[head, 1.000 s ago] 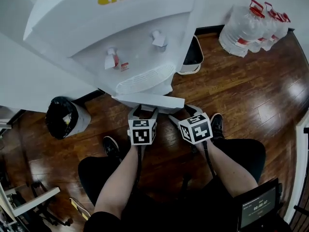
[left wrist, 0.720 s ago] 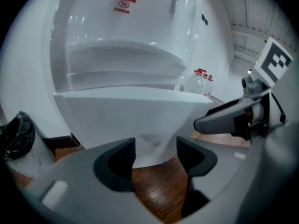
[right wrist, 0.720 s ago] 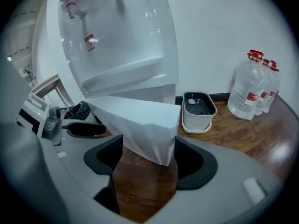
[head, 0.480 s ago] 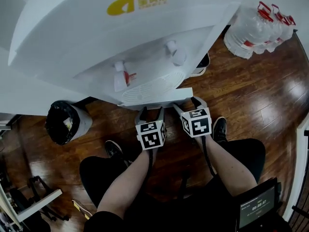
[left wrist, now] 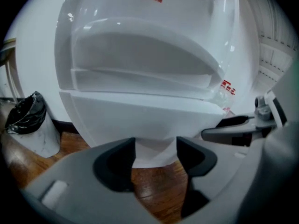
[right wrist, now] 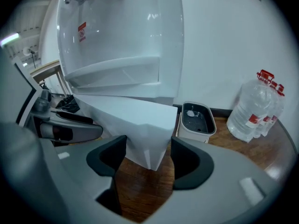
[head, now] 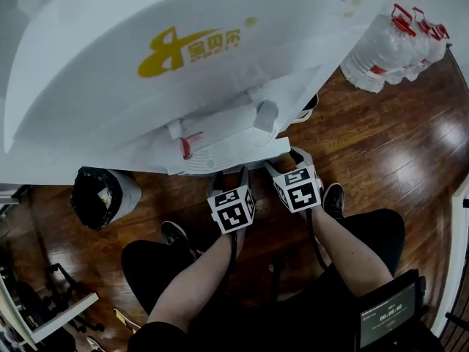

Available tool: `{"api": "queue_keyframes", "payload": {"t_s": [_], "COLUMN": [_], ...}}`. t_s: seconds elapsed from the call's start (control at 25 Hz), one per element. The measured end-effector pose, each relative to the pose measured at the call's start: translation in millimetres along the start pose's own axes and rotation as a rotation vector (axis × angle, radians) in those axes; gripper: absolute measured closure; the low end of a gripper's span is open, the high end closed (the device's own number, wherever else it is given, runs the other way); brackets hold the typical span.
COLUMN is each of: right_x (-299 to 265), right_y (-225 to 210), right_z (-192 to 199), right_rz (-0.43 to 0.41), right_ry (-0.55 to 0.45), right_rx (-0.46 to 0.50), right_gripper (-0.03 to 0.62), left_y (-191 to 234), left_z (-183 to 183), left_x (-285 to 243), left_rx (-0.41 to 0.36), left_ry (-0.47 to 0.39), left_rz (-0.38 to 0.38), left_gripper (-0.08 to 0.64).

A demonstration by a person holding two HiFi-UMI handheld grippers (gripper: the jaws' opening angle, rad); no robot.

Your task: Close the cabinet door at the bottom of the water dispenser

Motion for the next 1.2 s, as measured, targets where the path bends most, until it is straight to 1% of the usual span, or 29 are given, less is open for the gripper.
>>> {"api": "queue_keyframes", "payload": {"t_s": [0.12,0.24,0.44,0.68,0.76,0.84,0.88,0.96,1.08,1.2], "right_x": [-3.5,-5.7,-8.5,-10.2,-12.6,-23.2,-31.6,-48.2,-63.0,-66.7], "right_y": [-1.9,-4.0,-6.1,-6.0,-4.8,-2.8,-3.1,-5.3,-5.7,-5.2], "right_z": [-1.0,-7.1,-10.0,-12.6,-5.9,7.9,15.9,25.1,25.8,24.3], "right_rz": [-0.074,-0.075,-0.088,-0.105,-0.077,-0.048,-0.043,-0.036,-0.047,-0.051], "right_ry": [0.004,-0.018,-0.033,-0.064,-0.063,0.003,0.04,0.078,0.086,0.082], "right_rx": [0.002,0.041,0.081,0.115,0.183,0.266,0.281,0.267,0.229,0.202], "right_gripper": [0.299,0.292,0.291,0.286,0.279,0.278,0.276,0.276,0.287,0.279], "left_y": [1.3,2.4,1.4,2.9,3.2,3.5,3.6,3.6,2.6,1.4], "left_z": [-0.4,-3.0,-3.8,-5.2,-4.3,-2.9,-2.4,-2.1,-0.6,2.2], "left_x": [-0.6,-2.1,-3.4,-4.6,-4.5,-4.2,-4.2,-4.1,-4.8,-6.9], "left_rx": [-0.003,-0.004,0.016,0.035,0.047,0.054,0.054,0.05,0.017,-0.022], "left_ry": [0.001,-0.008,0.003,-0.012,-0.014,-0.017,-0.02,-0.031,-0.047,-0.047], "left_rz": [-0.005,-0.023,-0.036,-0.06,-0.068,-0.077,-0.081,-0.092,-0.104,-0.105], "left_gripper": [0.273,0.284,0.284,0.284,0.291,0.295,0.295,0.295,0.295,0.295]}}
Point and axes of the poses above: the fingertips, and each gripper's own axes: x backward along the fingers, y to its left, z out of its underside, the point moved 2 cm from there along x, backward along the fingers, and after that the axes turned 8 degrees about y, right-handed, at the moved point
